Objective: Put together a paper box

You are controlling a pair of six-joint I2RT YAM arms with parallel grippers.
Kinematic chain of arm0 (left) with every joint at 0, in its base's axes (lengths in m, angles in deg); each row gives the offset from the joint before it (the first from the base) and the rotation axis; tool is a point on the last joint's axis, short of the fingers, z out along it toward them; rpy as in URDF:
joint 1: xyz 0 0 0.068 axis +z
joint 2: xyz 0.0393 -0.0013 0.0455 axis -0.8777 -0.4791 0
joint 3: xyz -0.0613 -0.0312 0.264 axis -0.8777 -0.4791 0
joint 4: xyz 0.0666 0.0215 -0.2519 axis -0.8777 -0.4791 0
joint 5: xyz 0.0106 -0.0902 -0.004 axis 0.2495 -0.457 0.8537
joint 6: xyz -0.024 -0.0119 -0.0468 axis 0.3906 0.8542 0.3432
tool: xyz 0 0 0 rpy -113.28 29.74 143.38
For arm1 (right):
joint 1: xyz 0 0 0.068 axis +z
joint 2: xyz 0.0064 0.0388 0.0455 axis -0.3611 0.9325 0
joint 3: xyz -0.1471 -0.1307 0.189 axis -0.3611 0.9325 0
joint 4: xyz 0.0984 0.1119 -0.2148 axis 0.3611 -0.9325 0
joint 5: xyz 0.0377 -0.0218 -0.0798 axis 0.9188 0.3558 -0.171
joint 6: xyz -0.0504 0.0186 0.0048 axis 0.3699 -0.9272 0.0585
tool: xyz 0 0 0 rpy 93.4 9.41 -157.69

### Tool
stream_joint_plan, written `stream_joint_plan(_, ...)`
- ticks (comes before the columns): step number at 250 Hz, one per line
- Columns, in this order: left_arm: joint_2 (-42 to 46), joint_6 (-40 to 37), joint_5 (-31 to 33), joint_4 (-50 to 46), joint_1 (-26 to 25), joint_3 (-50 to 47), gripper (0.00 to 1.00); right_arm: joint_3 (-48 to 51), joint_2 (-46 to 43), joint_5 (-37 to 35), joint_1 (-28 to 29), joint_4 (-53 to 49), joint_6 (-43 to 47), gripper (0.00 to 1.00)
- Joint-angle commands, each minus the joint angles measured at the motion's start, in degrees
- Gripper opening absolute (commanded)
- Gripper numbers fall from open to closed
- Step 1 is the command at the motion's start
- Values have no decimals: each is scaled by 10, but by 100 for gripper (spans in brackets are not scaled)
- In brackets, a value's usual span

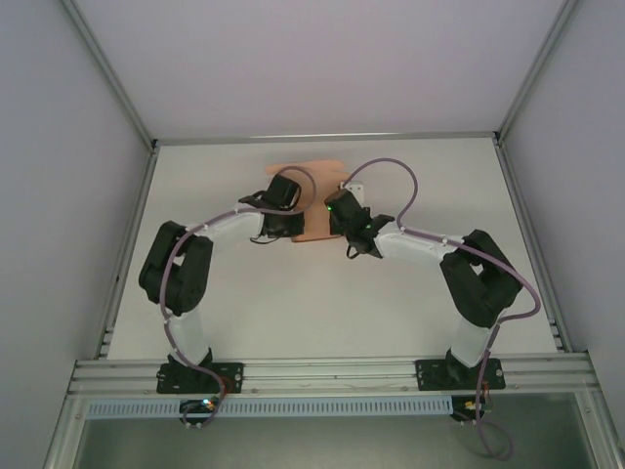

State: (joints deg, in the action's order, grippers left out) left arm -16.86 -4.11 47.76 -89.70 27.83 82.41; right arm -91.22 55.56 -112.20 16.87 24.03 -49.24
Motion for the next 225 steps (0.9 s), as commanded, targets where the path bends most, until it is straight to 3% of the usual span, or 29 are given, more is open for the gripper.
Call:
stream_joint_plan(1, -2, -9, 114, -70, -11, 27, 0, -14, -31, -15, 10, 25, 6, 0)
stream_joint_plan(22, -17, 21, 217, -135, -15, 51, 0, -6, -39, -27, 13, 26, 6, 0)
stream_joint_plan(44, -31, 55, 283, -189, -13, 68, 0, -2, -46, -43, 15, 21, 8, 0)
stream_joint_plan(88, -46, 87, 369, -253, -15, 90, 5, 12, -56, -56, 17, 31, 6, 0)
stream_joint_plan(124, -50, 95, 403, -271, -15, 96, 6, 7, -53, -61, 22, 26, 11, 0)
stream_joint_plan(137, -52, 100, 405, -282, -15, 100, 8, 6, -52, -63, 22, 24, 12, 0)
stream_joint_plan(153, -48, 93, 400, -273, -15, 95, 21, 7, -53, -66, 23, 24, 10, 0)
stream_joint_plan(225, 40, 22, 240, -123, 7, -1, 33, 19, -66, -61, 22, 26, 12, 0)
